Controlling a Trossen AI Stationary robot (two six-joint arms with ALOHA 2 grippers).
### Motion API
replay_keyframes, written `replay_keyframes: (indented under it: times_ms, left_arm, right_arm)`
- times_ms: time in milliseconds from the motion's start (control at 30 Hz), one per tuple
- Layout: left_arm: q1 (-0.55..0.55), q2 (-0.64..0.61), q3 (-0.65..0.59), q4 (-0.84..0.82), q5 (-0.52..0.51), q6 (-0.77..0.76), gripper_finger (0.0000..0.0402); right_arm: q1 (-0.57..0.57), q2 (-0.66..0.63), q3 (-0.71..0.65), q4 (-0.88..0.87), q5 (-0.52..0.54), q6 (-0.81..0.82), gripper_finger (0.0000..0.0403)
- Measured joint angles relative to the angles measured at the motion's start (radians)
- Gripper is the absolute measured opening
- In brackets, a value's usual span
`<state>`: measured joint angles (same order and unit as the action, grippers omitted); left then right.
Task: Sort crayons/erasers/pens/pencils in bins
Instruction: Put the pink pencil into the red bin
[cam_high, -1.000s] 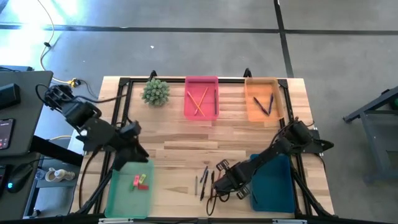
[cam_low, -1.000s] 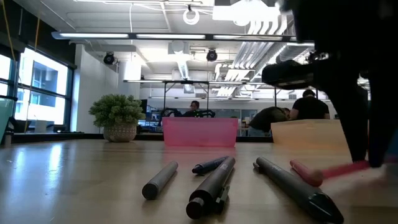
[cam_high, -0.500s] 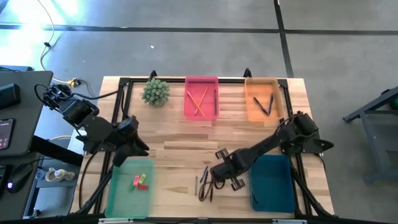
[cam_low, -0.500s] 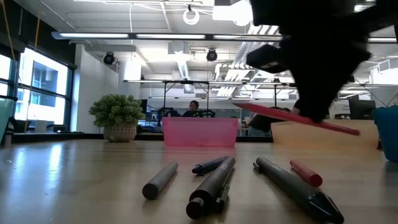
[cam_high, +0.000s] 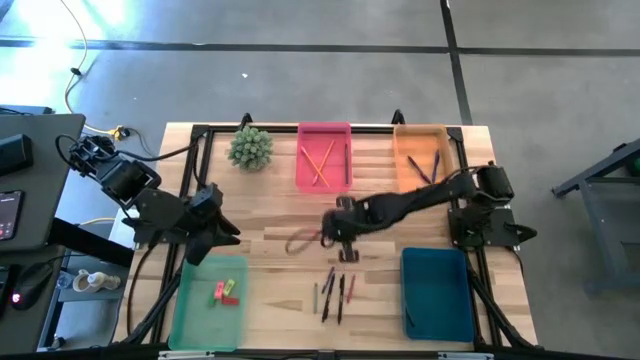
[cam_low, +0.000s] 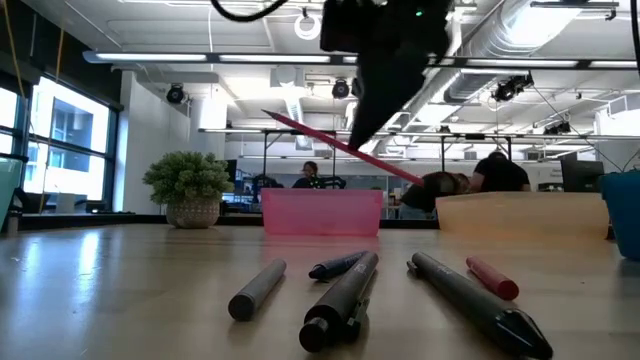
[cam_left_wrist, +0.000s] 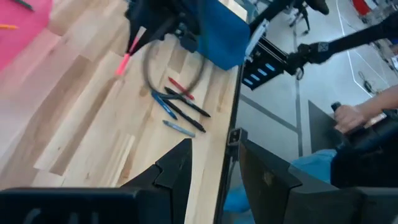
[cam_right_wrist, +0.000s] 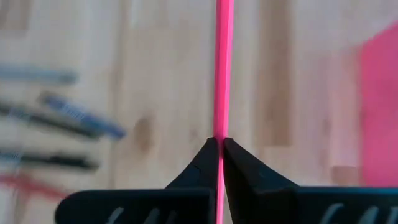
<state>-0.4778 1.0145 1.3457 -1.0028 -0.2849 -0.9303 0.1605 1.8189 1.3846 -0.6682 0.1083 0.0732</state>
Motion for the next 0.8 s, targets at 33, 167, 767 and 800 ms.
replay_keyframes:
  times_ms: [33, 167, 767, 800]
  left_arm:
    - [0.0, 0.0, 0.0, 0.0, -0.013, 0.0, 0.0119]
    - [0.0, 0.0, 0.0, -0.001, -0.058, 0.0, 0.0119]
    - [0.088, 0.003, 0.0, -0.146, -0.352, 0.018, 0.0119]
    - [0.107, 0.003, 0.0, -0.151, -0.367, 0.035, 0.0119]
  right_arm:
    - [-0.021, -0.002, 0.0, 0.012, 0.001, 0.007, 0.0001]
    - [-0.098, -0.003, 0.0, 0.067, 0.0, 0.017, 0.0001]
    - [-0.381, -0.008, 0.007, 0.261, -0.006, 0.109, 0.0]
    - [-0.396, -0.008, 0.01, 0.264, -0.006, 0.122, 0.0]
